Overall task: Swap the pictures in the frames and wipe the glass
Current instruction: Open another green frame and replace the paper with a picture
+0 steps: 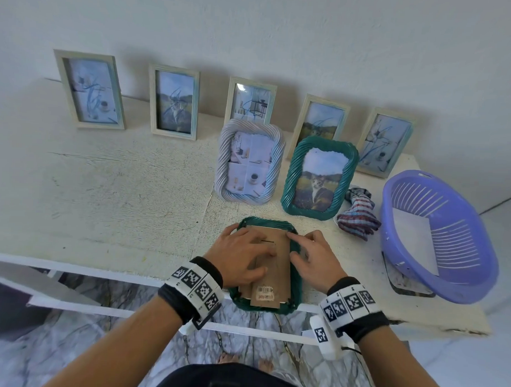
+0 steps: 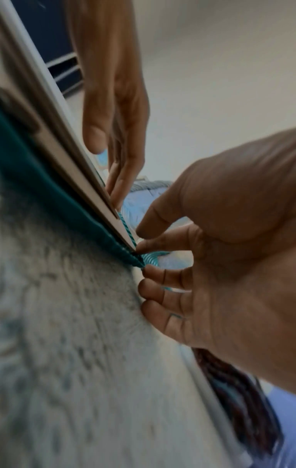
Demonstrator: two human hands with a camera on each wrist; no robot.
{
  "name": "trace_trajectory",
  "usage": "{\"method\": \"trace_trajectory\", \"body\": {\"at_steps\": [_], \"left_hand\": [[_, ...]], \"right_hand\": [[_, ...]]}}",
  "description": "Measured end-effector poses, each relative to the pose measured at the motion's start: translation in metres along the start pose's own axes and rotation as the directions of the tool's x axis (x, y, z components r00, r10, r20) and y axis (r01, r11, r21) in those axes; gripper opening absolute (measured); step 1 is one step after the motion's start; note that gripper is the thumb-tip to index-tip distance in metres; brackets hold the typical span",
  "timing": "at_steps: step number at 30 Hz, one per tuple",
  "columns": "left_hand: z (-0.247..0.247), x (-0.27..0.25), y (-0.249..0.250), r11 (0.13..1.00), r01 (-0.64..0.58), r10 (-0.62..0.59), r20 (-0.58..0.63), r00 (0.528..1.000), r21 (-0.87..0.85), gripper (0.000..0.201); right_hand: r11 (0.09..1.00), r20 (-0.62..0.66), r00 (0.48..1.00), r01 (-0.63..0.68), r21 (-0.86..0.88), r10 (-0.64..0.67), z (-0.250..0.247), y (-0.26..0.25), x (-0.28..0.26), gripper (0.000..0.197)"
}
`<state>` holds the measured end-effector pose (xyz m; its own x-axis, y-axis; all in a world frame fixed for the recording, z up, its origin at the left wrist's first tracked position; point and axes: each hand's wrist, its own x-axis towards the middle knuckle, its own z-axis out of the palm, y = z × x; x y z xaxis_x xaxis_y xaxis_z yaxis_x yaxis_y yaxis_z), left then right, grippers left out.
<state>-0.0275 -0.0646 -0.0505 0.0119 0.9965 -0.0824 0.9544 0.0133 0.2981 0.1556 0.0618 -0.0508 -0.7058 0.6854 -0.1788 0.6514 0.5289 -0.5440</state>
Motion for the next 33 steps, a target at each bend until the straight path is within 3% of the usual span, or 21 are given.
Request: {"method": "trace_trajectory", "body": {"at_steps": [4,7,9,12,19,25,33], "left_hand": [[0.002,-0.002,-0.005,0.988,0.015,-0.013,0.012,1.0,-0.157,0.059],[0.0,-0.005,-0.01,0.931,0.053,-0.093,-0.093,0.991,-0.361,0.062],[0.0,-0.007,-0.016,0.936,0.14,-0.202,-0.167,0.965,-0.324,0.061],[0.002,-0.008,-0.022,0.92,0.298,-0.338,-0.131,0.932,-0.253,0.052],[0.0,-0.005,-0.024,0.848,0.333,-0.386,-0.048,0.921,-0.413,0.077],[-0.001,-0.003,-0.03,0.75,0.355,-0.425,0.005,0.905,-0.558,0.074],[0.0,-0.004,-0.03,0.752,0.337,-0.434,-0.04,0.9,-0.567,0.074]], "right_hand": [[0.991,0.014,1.0,0.027,-0.13,-0.026,0.001,-0.012,-0.02,0.048],[0.975,0.043,0.999,0.019,-0.223,-0.009,0.002,-0.019,-0.029,0.048],[0.968,0.05,0.999,0.012,-0.249,0.001,0.004,-0.018,-0.03,0.051],[0.964,0.052,0.999,0.009,-0.266,0.005,0.005,-0.018,-0.03,0.053],[0.953,0.047,0.999,0.007,-0.304,0.008,0.009,-0.017,-0.03,0.061],[0.951,0.043,0.999,-0.01,-0.31,0.024,0.01,-0.017,-0.029,0.061],[0.955,0.042,0.999,-0.021,-0.296,0.034,0.01,-0.018,-0.03,0.062]]}}
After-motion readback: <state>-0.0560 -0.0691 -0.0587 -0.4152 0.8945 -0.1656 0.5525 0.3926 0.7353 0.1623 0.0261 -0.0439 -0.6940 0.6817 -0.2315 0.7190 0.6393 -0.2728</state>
